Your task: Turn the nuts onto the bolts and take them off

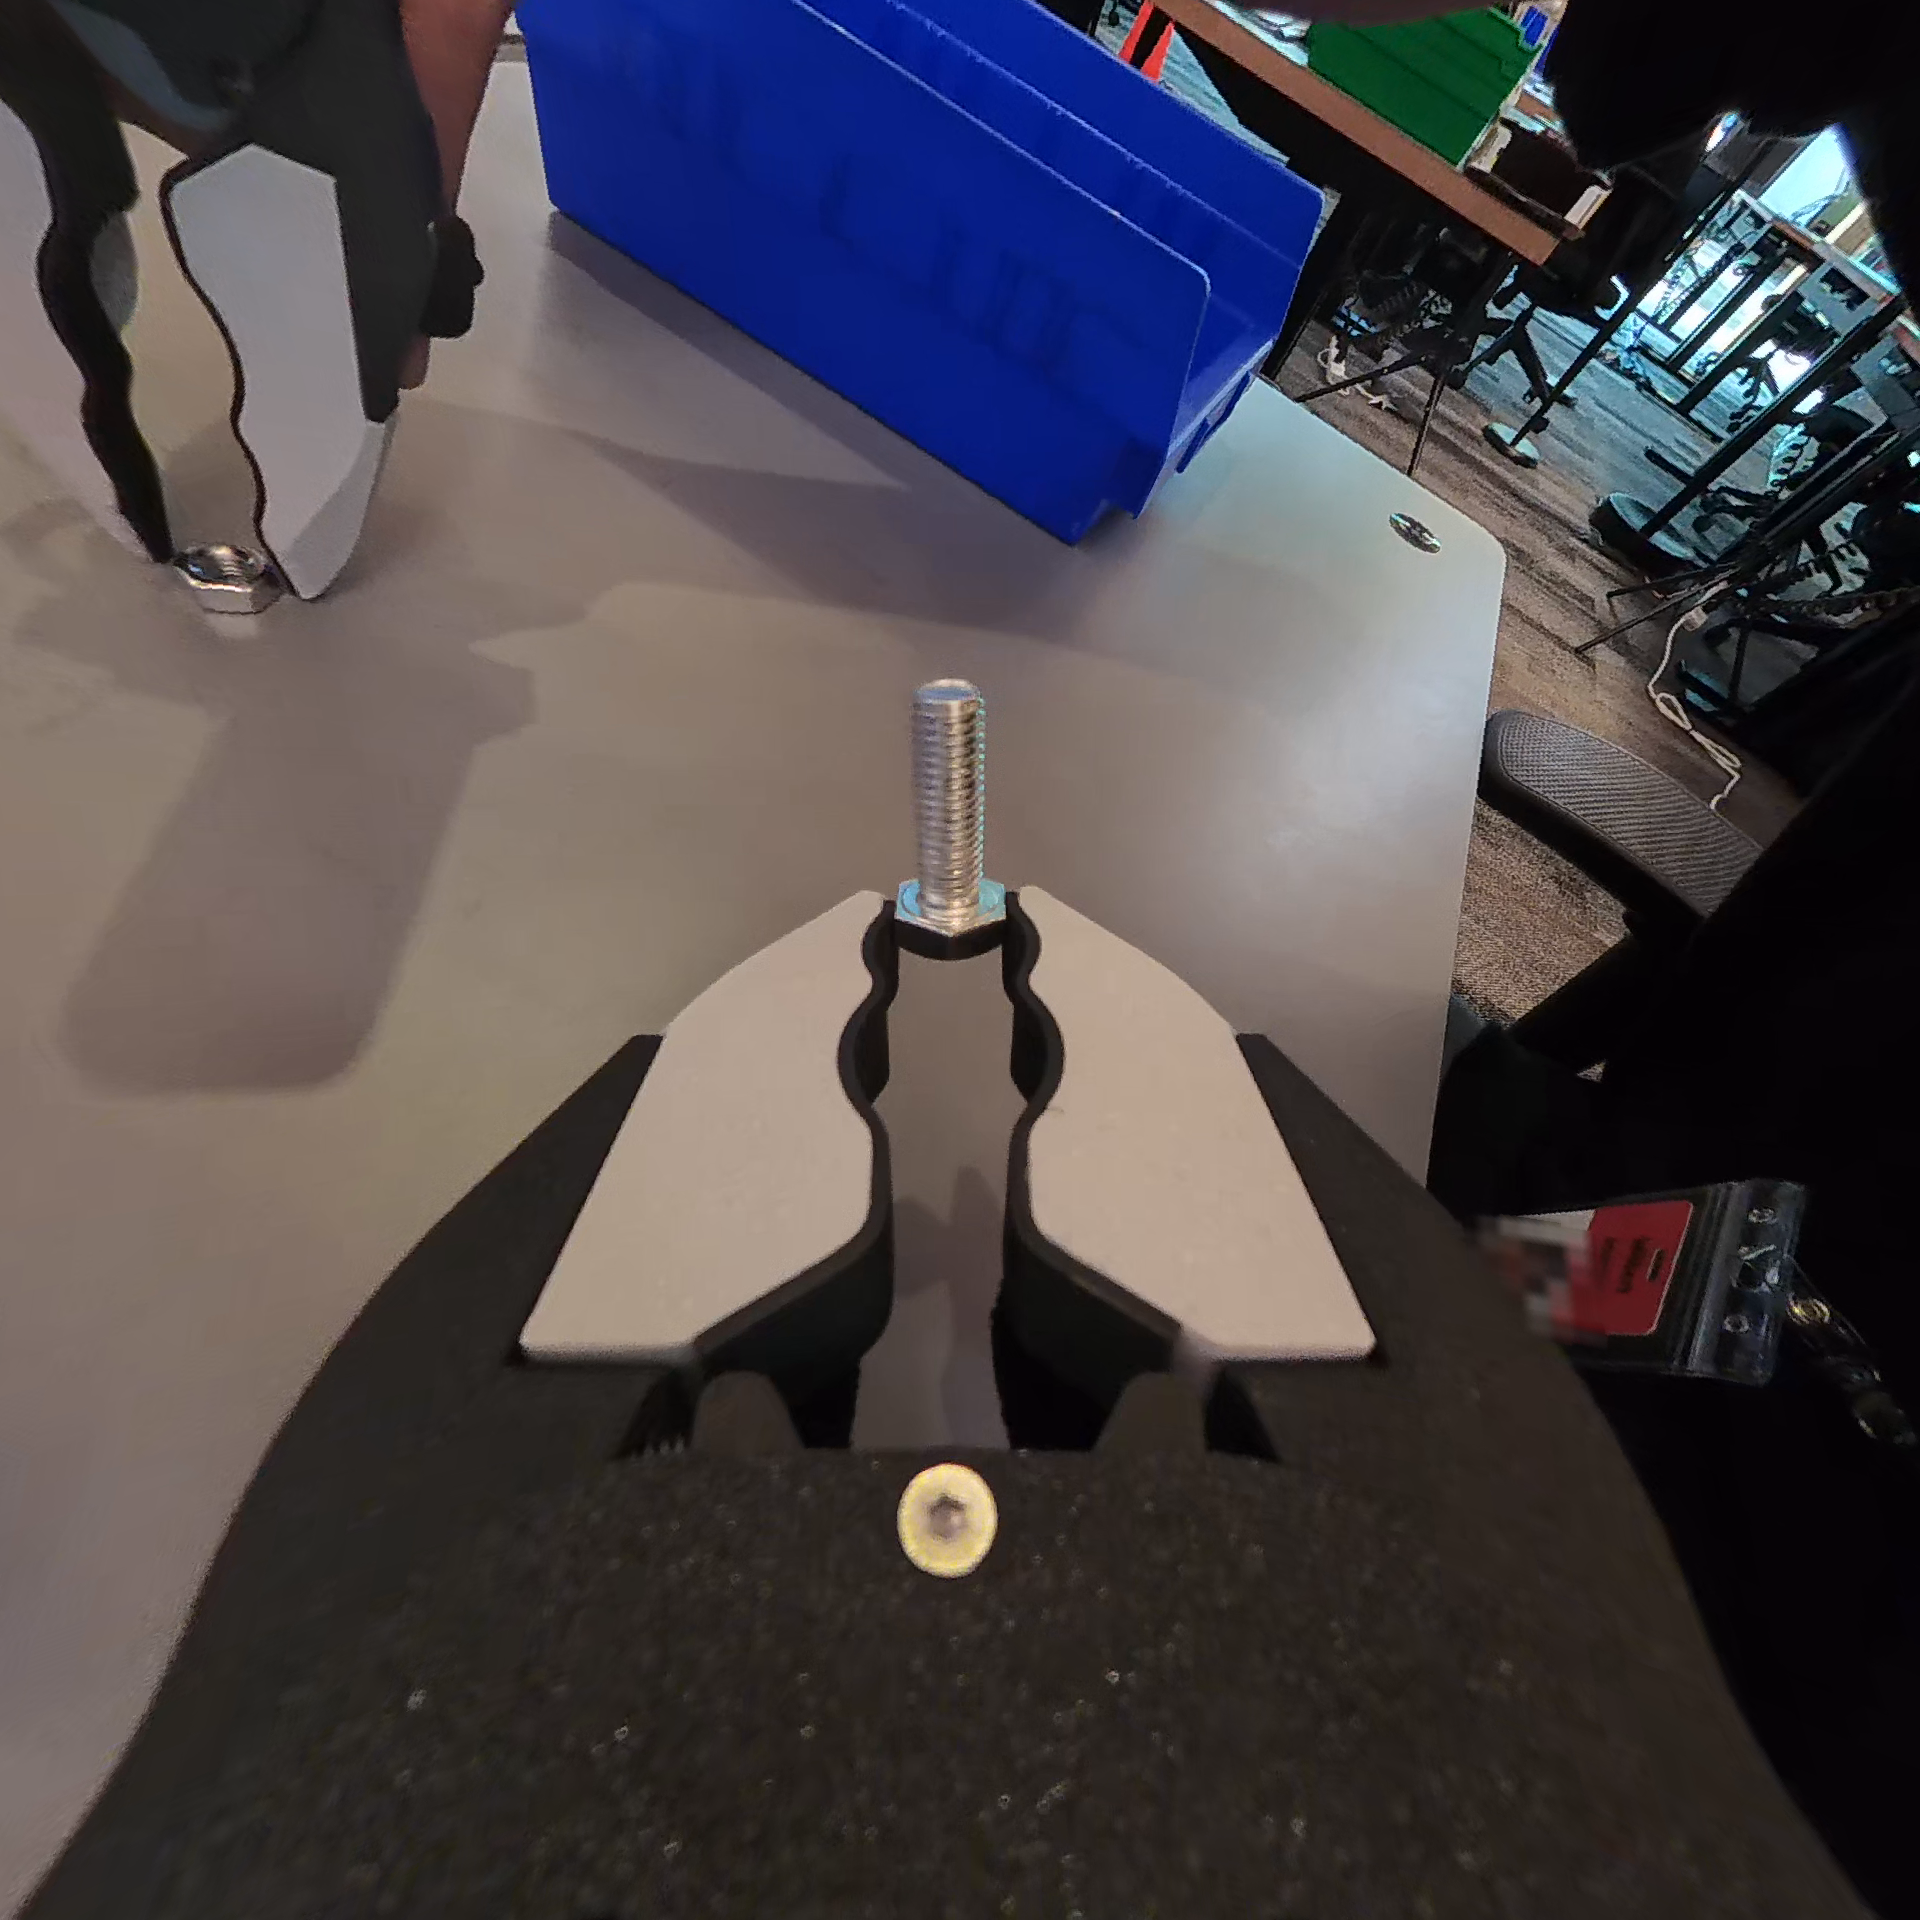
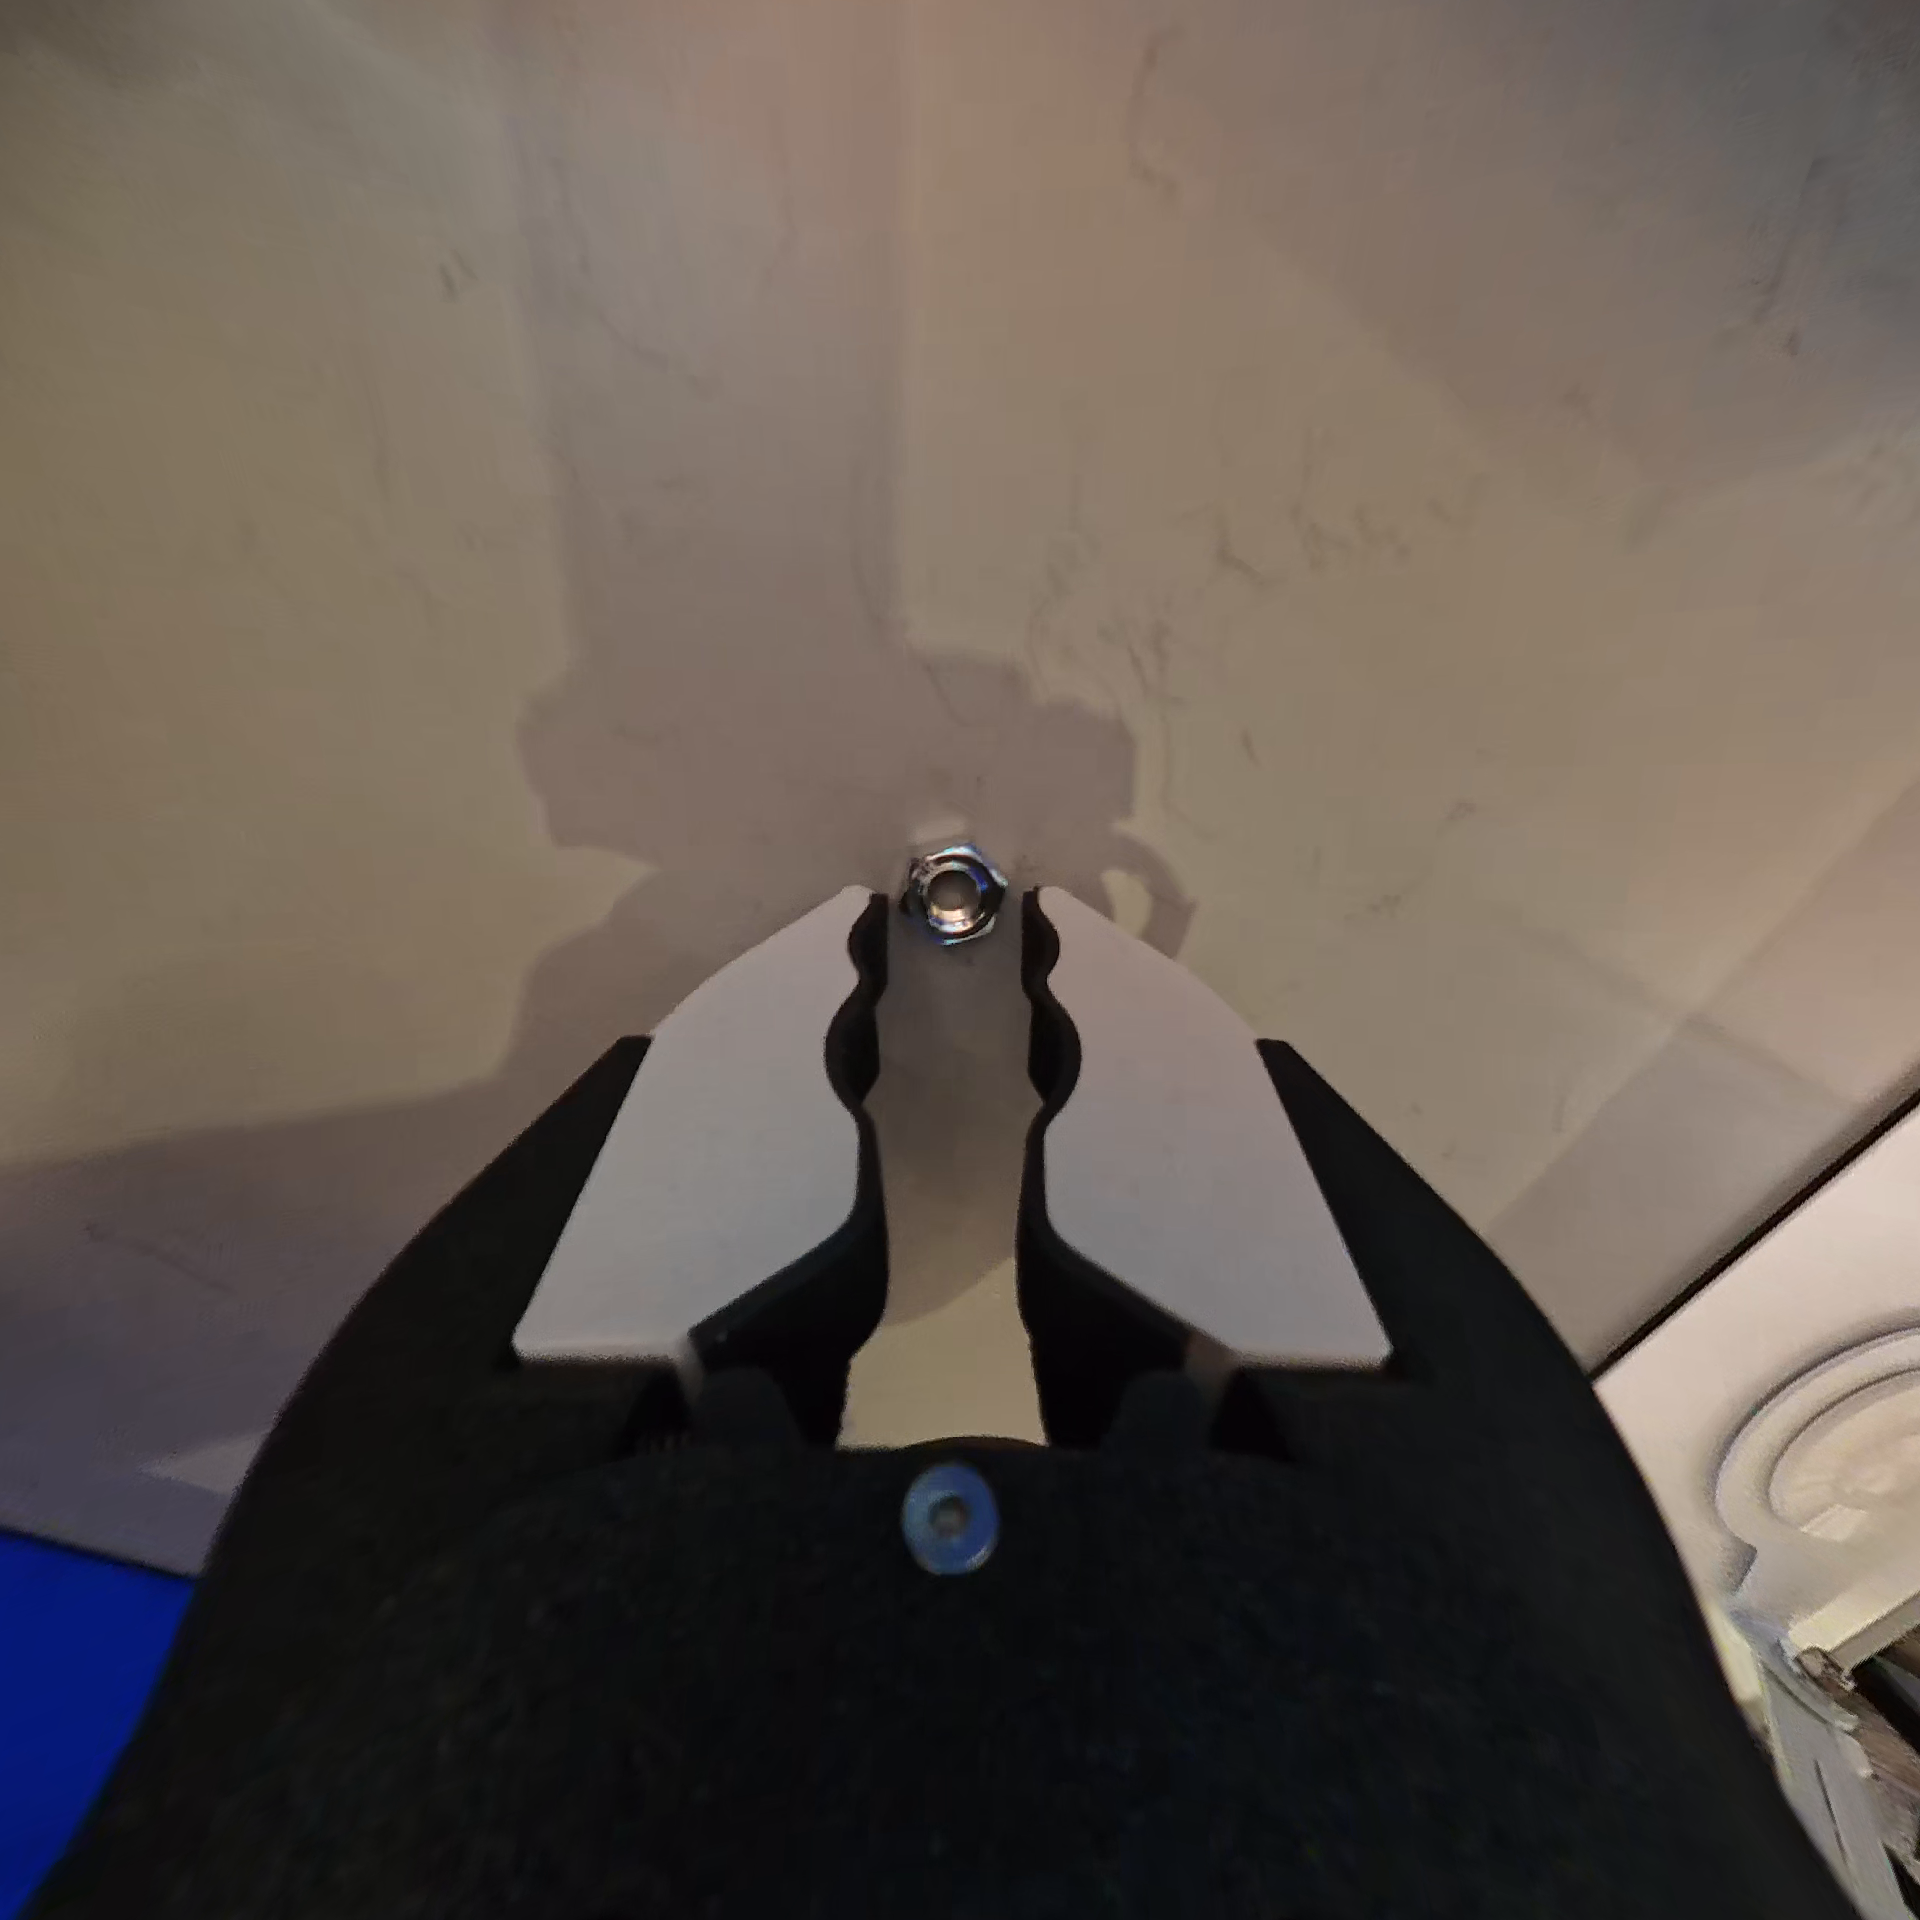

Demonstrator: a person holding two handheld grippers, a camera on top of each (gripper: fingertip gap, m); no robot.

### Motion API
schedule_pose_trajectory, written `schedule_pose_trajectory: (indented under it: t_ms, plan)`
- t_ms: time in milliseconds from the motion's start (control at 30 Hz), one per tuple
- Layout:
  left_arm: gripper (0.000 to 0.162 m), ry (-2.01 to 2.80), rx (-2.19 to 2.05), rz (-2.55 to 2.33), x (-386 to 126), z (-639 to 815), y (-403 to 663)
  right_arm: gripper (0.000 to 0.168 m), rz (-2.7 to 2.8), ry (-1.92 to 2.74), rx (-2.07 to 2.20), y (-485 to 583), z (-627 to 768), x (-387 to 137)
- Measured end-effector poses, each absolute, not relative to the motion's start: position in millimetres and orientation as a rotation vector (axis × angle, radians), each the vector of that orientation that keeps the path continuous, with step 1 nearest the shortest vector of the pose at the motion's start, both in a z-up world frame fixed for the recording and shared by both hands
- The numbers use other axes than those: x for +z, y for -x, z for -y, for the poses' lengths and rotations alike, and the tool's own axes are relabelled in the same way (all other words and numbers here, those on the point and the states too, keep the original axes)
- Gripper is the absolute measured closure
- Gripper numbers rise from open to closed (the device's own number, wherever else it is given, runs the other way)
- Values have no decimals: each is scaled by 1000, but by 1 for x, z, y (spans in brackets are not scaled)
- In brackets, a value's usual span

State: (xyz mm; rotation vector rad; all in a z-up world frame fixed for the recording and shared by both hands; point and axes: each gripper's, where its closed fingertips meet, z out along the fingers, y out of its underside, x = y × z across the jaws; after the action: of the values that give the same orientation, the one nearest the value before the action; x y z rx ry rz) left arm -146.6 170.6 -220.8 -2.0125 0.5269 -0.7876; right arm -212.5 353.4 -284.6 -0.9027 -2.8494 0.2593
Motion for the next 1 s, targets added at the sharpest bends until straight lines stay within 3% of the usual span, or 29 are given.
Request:
schedule_pose_trajectory:
  t_ms: [467, 833, 1000]
  plan:
    - [144, 2006, -753, -503, -216, -185, 155, 151, 2757, 1191, 224, 211, -356, -282]
    - [144, 1896, -762, -824, -169, -259, 150, 151, 2583, 1045, 671, 162, -310, -115]
    - [144, 1878, -765, -1003, -146, -267, 144, 151, 2580, 903, 759, 147, -275, -82]
